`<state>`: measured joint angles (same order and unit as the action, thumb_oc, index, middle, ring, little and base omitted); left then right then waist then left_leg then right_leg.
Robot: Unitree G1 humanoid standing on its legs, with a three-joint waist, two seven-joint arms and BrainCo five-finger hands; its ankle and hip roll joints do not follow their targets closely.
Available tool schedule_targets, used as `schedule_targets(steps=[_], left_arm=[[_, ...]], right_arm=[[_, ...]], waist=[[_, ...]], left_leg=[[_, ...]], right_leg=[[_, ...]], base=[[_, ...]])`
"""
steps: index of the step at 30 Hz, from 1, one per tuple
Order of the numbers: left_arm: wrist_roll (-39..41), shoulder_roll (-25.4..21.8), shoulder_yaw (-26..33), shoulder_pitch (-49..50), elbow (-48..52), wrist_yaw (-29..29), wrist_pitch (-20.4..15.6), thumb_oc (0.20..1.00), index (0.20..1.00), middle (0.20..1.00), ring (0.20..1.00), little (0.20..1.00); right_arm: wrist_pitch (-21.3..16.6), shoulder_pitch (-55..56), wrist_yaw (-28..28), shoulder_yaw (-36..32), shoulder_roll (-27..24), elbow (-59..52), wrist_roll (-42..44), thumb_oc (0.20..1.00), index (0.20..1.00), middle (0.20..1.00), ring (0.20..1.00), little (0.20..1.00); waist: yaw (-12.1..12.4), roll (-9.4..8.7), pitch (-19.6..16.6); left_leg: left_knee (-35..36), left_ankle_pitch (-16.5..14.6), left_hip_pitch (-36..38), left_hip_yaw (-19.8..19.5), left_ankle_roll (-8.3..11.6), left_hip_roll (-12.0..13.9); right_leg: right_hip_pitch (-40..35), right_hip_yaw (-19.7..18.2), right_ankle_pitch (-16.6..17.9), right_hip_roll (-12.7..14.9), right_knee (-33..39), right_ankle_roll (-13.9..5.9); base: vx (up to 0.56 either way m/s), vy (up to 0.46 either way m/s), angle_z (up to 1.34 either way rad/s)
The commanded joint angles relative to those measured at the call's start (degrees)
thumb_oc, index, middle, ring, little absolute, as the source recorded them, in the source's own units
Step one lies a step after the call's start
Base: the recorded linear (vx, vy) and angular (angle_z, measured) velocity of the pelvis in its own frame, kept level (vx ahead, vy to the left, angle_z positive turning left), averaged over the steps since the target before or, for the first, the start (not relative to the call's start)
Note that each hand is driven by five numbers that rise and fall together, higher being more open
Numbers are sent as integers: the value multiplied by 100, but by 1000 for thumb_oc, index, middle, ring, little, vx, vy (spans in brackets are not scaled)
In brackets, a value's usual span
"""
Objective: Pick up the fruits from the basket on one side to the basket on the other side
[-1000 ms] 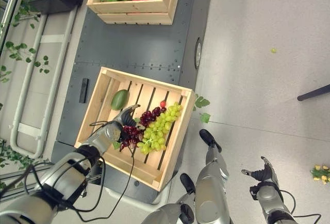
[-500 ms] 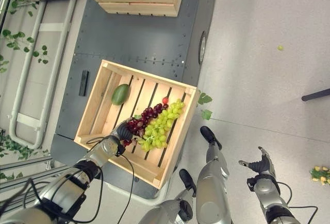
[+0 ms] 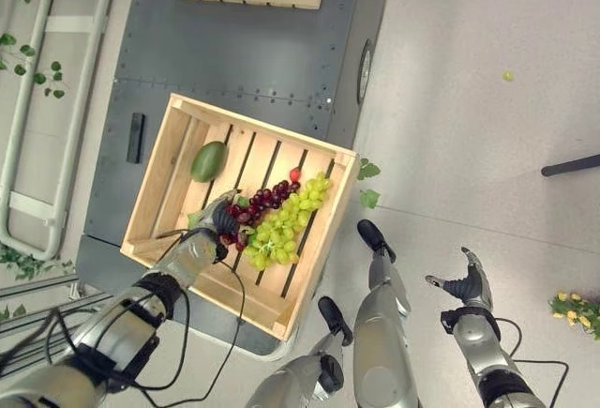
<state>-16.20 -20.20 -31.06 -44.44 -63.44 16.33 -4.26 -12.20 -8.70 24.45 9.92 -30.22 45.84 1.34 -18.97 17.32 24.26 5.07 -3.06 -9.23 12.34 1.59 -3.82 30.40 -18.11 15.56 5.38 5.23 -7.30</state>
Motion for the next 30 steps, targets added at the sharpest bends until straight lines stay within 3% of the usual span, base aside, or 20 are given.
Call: schedule_targets(steps=[1,14,15,16,17,18,19,20,21,30], left_arm=[[-301,-220,-16,-363,-487,265,98,1000,1000,1000,1000,1000],[-1752,-158,-880,-963,-686,333,459,1000,1000,1000,1000,1000],[-1807,-165,-889,-973,-710,341,484,787,787,787,787,787],[-1907,-180,-942,-998,-739,334,528,382,382,382,382,382],[-1937,-162,-948,-969,-785,263,541,266,266,266,266,266],[-1947,-157,-945,-965,-810,233,554,260,260,260,260,260],[-1936,-157,-933,-949,-826,205,547,310,310,310,310,310],[-1862,-150,-876,-916,-863,146,543,896,896,896,896,896],[-1862,-151,-875,-916,-863,145,544,1000,1000,1000,1000,1000],[-1809,-135,-748,-607,-1029,-66,609,1000,1000,1000,1000,1000]], right_arm=[[-234,282,249,66,-149,-224,35,1000,1000,1000,1000,1000],[-380,155,396,147,-171,-398,124,1000,1000,1000,1000,1000],[-386,143,399,155,-171,-410,122,1000,1000,1000,1000,1000],[-394,110,412,183,-172,-409,127,1000,1000,1000,1000,1000],[-385,96,404,186,-163,-400,147,1000,1000,1000,1000,1000],[-383,84,397,183,-163,-406,161,1000,1000,1000,1000,1000],[-383,74,392,178,-165,-411,175,1000,1000,1000,1000,1000],[-369,41,395,169,-166,-392,192,1000,1000,1000,1000,1000],[-369,39,394,171,-166,-391,193,1000,1000,1000,1000,1000],[-299,-15,341,124,-122,-364,213,1000,1000,1000,1000,1000]], waist=[[-230,-151,195],[-314,-146,271],[-317,-154,270],[-323,-162,270],[-326,-173,269],[-328,-180,269],[-332,-187,266],[-330,-190,260],[-330,-190,259],[-248,-177,240]], left_leg=[[-129,177,-476,-335,270,-119],[-207,176,-628,-288,274,-136],[-220,171,-636,-281,274,-134],[-236,165,-647,-273,275,-129],[-240,158,-650,-269,275,-130],[-248,154,-656,-268,273,-132],[-248,152,-659,-269,272,-130],[-248,154,-666,-267,272,-128],[-249,154,-668,-266,272,-128],[-240,179,-672,-287,282,-109]], right_leg=[[-619,223,-1011,-124,-68,-49],[-485,172,-978,-131,-110,-49],[-481,172,-979,-136,-116,-44],[-478,172,-984,-139,-123,-42],[-475,168,-988,-146,-125,-38],[-475,165,-988,-151,-128,-34],[-471,165,-990,-153,-128,-31],[-461,161,-989,-156,-128,-31],[-459,160,-989,-156,-128,-32],[-476,182,-1017,-184,-126,4]], base=[[0,0,0],[0,0,0],[0,0,0],[0,0,0],[0,0,0],[0,0,0],[0,0,0],[0,0,0],[0,0,0],[0,0,0]])
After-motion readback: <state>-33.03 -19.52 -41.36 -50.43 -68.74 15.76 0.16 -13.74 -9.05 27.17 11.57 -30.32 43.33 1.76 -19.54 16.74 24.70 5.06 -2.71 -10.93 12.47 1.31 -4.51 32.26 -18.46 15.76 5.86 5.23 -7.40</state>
